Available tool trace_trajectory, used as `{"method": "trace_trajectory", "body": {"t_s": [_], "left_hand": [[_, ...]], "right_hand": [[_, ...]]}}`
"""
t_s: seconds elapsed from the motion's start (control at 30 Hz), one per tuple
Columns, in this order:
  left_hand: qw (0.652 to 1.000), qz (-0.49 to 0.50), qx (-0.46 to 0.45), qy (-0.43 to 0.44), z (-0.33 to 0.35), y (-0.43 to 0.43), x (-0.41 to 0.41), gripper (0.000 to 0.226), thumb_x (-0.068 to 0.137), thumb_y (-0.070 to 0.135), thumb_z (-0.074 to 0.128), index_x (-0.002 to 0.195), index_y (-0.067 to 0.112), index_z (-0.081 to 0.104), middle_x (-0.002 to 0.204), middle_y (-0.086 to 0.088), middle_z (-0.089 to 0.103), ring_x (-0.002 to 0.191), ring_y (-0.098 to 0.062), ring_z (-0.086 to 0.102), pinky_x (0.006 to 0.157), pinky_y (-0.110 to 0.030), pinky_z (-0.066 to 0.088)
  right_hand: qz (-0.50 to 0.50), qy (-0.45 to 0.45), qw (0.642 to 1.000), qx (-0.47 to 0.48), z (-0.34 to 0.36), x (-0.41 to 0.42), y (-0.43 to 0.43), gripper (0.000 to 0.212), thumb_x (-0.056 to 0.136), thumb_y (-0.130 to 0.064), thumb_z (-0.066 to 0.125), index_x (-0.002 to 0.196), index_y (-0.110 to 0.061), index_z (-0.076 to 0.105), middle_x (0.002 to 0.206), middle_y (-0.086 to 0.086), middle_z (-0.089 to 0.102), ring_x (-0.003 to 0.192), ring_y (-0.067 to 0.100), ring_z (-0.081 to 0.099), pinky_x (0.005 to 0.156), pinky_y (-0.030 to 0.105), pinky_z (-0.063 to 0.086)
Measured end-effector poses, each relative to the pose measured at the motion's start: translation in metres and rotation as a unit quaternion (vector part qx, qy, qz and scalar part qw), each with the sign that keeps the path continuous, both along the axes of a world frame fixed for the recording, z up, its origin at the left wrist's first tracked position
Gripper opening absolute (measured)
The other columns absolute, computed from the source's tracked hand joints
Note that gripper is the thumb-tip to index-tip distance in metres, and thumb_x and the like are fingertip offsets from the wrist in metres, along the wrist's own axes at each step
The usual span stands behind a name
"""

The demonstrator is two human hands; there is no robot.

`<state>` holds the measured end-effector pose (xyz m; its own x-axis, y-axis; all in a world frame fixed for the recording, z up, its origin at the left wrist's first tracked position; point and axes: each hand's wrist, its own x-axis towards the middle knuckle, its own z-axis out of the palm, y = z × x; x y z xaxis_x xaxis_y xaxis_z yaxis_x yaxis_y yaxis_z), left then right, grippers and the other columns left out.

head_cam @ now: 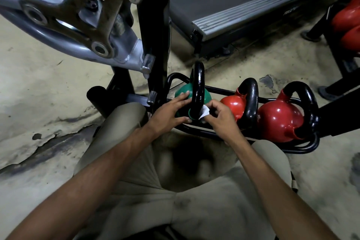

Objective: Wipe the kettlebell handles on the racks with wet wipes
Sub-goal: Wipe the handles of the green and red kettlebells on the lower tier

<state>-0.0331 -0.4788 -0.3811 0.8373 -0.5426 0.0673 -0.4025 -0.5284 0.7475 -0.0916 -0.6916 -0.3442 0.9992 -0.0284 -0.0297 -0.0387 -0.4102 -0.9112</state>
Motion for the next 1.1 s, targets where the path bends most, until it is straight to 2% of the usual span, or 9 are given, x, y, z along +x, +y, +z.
{"method": "trace_trajectory", "body": {"t_s": [0.13, 0.3, 0.47, 0.53, 0.67, 0.73, 0.8, 0.97, 1.1], "left_hand": [[1.0, 0.011, 0.004, -0.001, 0.002, -0.003, -0.001, 0.082, 0.083, 0.03, 0.085, 0.155, 0.027, 0.047, 0.167, 0.015, 0.029, 0.151, 0.004, 0.02, 0.123, -0.016, 0.019], [1.0, 0.023, -0.008, -0.007, 0.003, -0.005, -0.003, 0.072, 0.08, 0.029, 0.087, 0.146, 0.021, 0.059, 0.164, 0.01, 0.037, 0.147, 0.002, 0.03, 0.121, -0.021, 0.029], [1.0, 0.027, 0.0, -0.002, 0.007, -0.006, -0.004, 0.078, 0.082, 0.028, 0.086, 0.151, 0.018, 0.052, 0.166, 0.007, 0.034, 0.147, 0.002, 0.024, 0.12, -0.016, 0.022], [1.0, 0.023, 0.005, -0.001, 0.006, -0.007, -0.005, 0.081, 0.083, 0.029, 0.085, 0.154, 0.018, 0.048, 0.167, 0.008, 0.03, 0.152, -0.002, 0.022, 0.124, -0.02, 0.021], [1.0, 0.024, 0.019, 0.007, 0.006, -0.008, -0.006, 0.081, 0.085, 0.03, 0.083, 0.155, 0.018, 0.046, 0.169, 0.011, 0.024, 0.154, -0.003, 0.018, 0.122, -0.016, 0.016], [1.0, 0.02, 0.016, 0.009, 0.004, -0.007, -0.007, 0.082, 0.086, 0.03, 0.083, 0.157, 0.019, 0.043, 0.17, 0.012, 0.023, 0.155, -0.003, 0.017, 0.122, -0.015, 0.014], [1.0, 0.016, 0.014, 0.008, 0.002, -0.006, -0.006, 0.083, 0.086, 0.031, 0.082, 0.158, 0.023, 0.041, 0.17, 0.013, 0.023, 0.156, -0.003, 0.016, 0.123, -0.016, 0.014], [1.0, 0.007, 0.011, 0.013, 0.003, -0.002, -0.004, 0.084, 0.086, 0.032, 0.082, 0.159, 0.029, 0.039, 0.169, 0.019, 0.022, 0.155, 0.001, 0.015, 0.124, -0.018, 0.017], [1.0, 0.01, 0.004, 0.019, 0.002, -0.003, -0.004, 0.084, 0.085, 0.029, 0.083, 0.158, 0.028, 0.041, 0.168, 0.017, 0.024, 0.155, 0.0, 0.018, 0.125, -0.022, 0.019]], "right_hand": [[-0.047, -0.007, 0.995, 0.085, 0.022, 0.009, 0.017, 0.023, 0.095, -0.001, 0.063, 0.108, -0.016, 0.074, 0.102, 0.004, 0.078, 0.095, 0.017, 0.073, 0.093, 0.045, 0.059], [-0.077, 0.108, 0.961, 0.244, 0.041, 0.019, 0.025, 0.043, 0.088, 0.008, 0.041, 0.098, -0.012, 0.078, 0.09, 0.009, 0.077, 0.082, 0.02, 0.068, 0.086, 0.04, 0.05], [-0.145, 0.148, 0.92, 0.334, 0.047, 0.04, 0.027, 0.03, 0.096, 0.007, 0.042, 0.114, 0.012, 0.066, 0.087, 0.016, 0.072, 0.073, 0.022, 0.064, 0.08, 0.035, 0.051], [-0.18, 0.183, 0.888, 0.381, 0.048, 0.059, 0.031, 0.031, 0.1, 0.002, 0.043, 0.122, 0.01, 0.062, 0.091, 0.02, 0.071, 0.076, 0.025, 0.066, 0.074, 0.034, 0.056], [-0.245, 0.207, 0.837, 0.445, 0.053, 0.082, 0.041, 0.02, 0.103, -0.004, 0.045, 0.105, 0.006, 0.063, 0.084, 0.023, 0.068, 0.056, 0.029, 0.071, 0.045, 0.034, 0.058], [-0.257, 0.18, 0.854, 0.415, 0.048, 0.073, 0.042, 0.014, 0.099, -0.007, 0.054, 0.1, 0.0, 0.066, 0.099, 0.029, 0.071, 0.073, 0.033, 0.073, 0.057, 0.036, 0.06], [-0.244, 0.125, 0.902, 0.333, 0.038, 0.042, 0.041, 0.014, 0.098, -0.008, 0.058, 0.087, -0.011, 0.066, 0.093, 0.017, 0.073, 0.082, 0.028, 0.068, 0.071, 0.037, 0.055], [-0.166, 0.005, 0.968, 0.188, 0.02, -0.029, 0.036, 0.008, 0.096, -0.011, 0.068, 0.104, -0.01, 0.07, 0.101, 0.011, 0.073, 0.098, 0.024, 0.068, 0.095, 0.043, 0.055], [-0.167, -0.113, 0.979, 0.02, 0.023, -0.03, 0.049, 0.014, 0.089, -0.018, 0.079, 0.099, -0.015, 0.069, 0.104, 0.005, 0.065, 0.097, 0.02, 0.065, 0.089, 0.038, 0.057]]}}
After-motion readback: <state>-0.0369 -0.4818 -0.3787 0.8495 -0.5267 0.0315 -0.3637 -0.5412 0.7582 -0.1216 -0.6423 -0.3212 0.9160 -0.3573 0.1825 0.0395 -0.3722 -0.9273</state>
